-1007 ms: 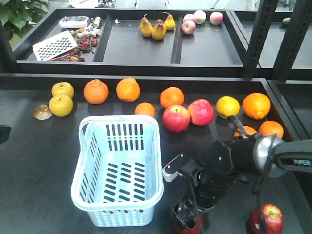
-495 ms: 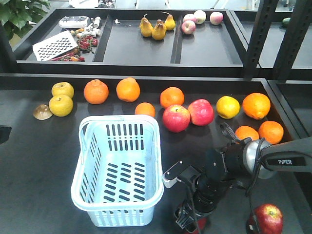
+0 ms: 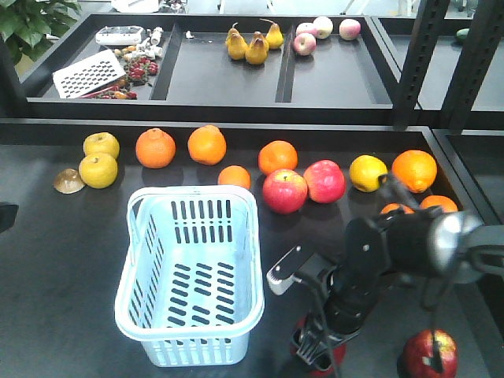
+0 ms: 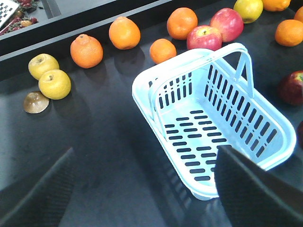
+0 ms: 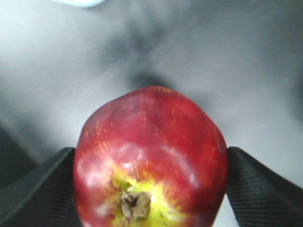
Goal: Pick three apples into basket with both arms
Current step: 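Carry the red apple into the basket and release it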
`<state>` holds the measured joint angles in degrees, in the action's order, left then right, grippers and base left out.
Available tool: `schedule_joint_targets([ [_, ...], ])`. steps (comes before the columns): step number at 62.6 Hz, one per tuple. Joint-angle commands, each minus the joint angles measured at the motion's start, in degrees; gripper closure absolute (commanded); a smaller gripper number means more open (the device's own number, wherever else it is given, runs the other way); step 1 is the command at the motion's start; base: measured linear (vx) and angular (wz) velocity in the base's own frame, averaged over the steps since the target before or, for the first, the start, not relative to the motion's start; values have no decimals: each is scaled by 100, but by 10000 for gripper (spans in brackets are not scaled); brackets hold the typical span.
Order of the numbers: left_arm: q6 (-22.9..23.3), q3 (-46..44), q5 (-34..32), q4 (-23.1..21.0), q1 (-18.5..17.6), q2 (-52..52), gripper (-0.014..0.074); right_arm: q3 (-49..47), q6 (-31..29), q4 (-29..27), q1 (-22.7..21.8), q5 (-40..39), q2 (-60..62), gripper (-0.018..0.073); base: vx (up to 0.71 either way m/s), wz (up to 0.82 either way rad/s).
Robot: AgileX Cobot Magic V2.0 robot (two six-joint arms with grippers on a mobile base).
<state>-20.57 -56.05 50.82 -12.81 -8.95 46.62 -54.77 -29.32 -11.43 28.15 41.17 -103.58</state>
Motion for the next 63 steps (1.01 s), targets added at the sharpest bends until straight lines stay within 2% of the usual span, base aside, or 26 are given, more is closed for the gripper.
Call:
schedule_joint_targets([
  [1,48,-141,-353,-92,-2,-27,31,-100,237,237,-16,381,708,328,0,0],
  [9,48,-141,-353,-92,-2,-27,31,-100,382,173,2,553,1405,322,0,0],
  [16,48,-141,-353,-92,-2,-27,31,-100,304,-547,3,304,2017,318,0,0],
  [20,48,-141,-353,-92,-2,-27,31,-100,33,-1083,3,97,2257,316,0,0],
  [26,48,-141,-353,-92,-2,-27,31,-100,-779,-2039,3,-163,2486,314,0,0],
  [30,48,-141,-353,-92,-2,-27,31,-100,-1626,-2877,3,-250,2501,313,0,0],
  [40,48,-141,-353,-92,-2,-27,31,-100,-3313,-4594,3,-478,2238,312,0,0],
  [51,48,-141,-350,-92,-2,-27,31,-100,-4288,-5493,3,-880,1762,261,0,0],
  [63,48,-141,-350,-92,-2,-27,31,-111,-4806,-6104,3,-897,1328,66,0,0],
])
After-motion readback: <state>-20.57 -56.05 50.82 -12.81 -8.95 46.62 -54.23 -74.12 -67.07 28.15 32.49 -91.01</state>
